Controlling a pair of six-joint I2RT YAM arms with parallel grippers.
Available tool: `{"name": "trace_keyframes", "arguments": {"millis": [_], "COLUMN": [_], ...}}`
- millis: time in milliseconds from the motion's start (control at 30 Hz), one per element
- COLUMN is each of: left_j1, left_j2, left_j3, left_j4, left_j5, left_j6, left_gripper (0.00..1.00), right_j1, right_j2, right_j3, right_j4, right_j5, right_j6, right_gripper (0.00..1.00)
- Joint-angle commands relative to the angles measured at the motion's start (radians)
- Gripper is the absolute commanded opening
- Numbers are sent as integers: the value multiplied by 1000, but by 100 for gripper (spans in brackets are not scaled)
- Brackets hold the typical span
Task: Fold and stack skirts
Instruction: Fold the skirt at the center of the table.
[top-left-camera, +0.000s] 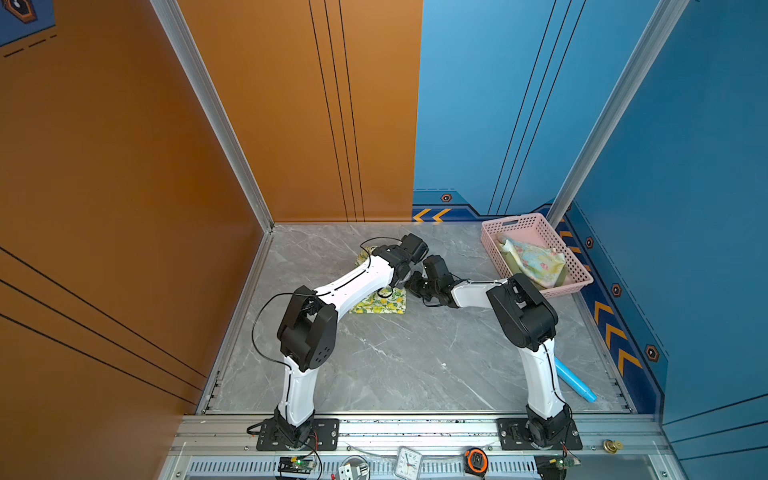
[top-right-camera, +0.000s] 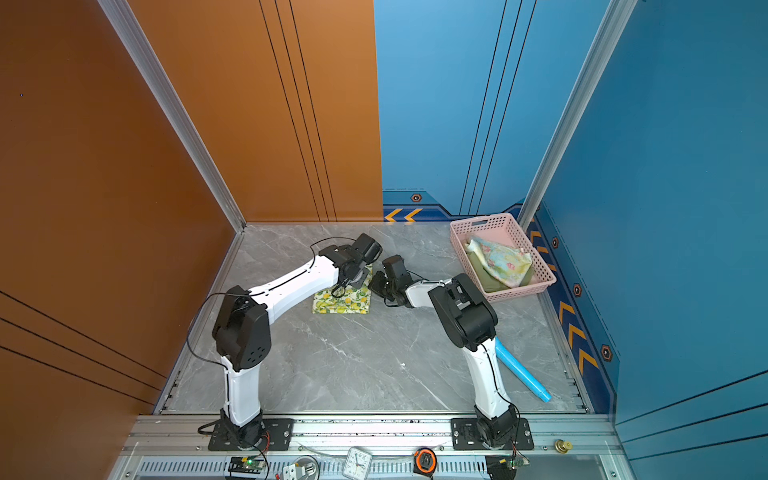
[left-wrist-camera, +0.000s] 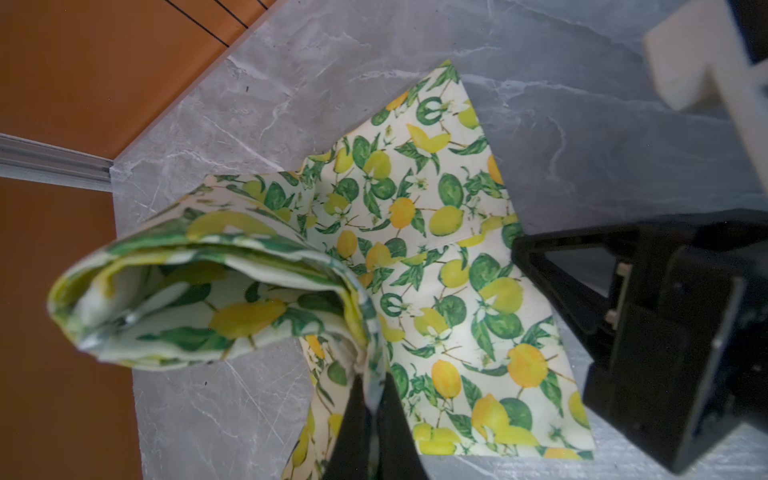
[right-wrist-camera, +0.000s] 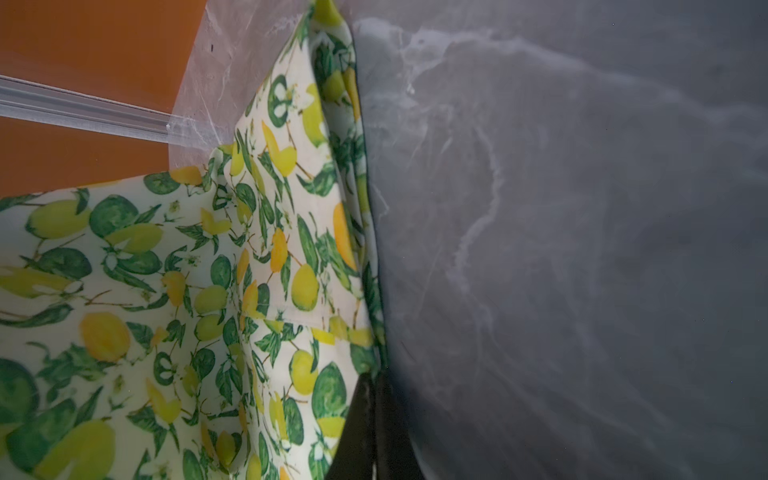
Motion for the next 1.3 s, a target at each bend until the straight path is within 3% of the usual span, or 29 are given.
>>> {"name": "trace_keyframes", "arguments": {"millis": [0, 167, 200, 267, 333, 467, 667, 900, 1067, 1267], "left_j1": [-17, -17, -17, -14, -14, -15, 23, 110, 186, 281], "left_j2": [48, 130, 137, 139, 135, 108, 6, -181, -348, -486], "left_j3": [65, 139, 162, 205, 251, 321, 258, -48, -324, -545], "left_j4": [-26, -49, -54, -57, -56, -56, -37, 72, 182, 253], "left_j5": [25, 62, 73, 98, 137, 223, 309, 358, 426, 494], "left_j6": [-5, -24, -26, -31, -30, -40, -107, -135, -170, -224], "left_gripper": [0, 0, 6, 37, 62, 84, 85, 78, 71, 70], "right_j1": [8, -5, -10, -19, -29, -48, -63, -62, -57, -19], "right_j2": [45, 35, 31, 25, 24, 18, 5, -28, -83, -124], "right_j3": [-39, -83, -93, -113, -127, -152, -163, -147, -97, 33], "right_j4": [-50, -12, -6, 10, 24, 42, 32, -35, -146, -302], "right_j5": [8, 7, 8, 7, 3, -3, 2, 27, 71, 114], "right_j6": [35, 54, 55, 61, 68, 82, 68, -47, -244, -530], "right_gripper": [2, 19, 24, 34, 38, 41, 42, 50, 65, 80]}}
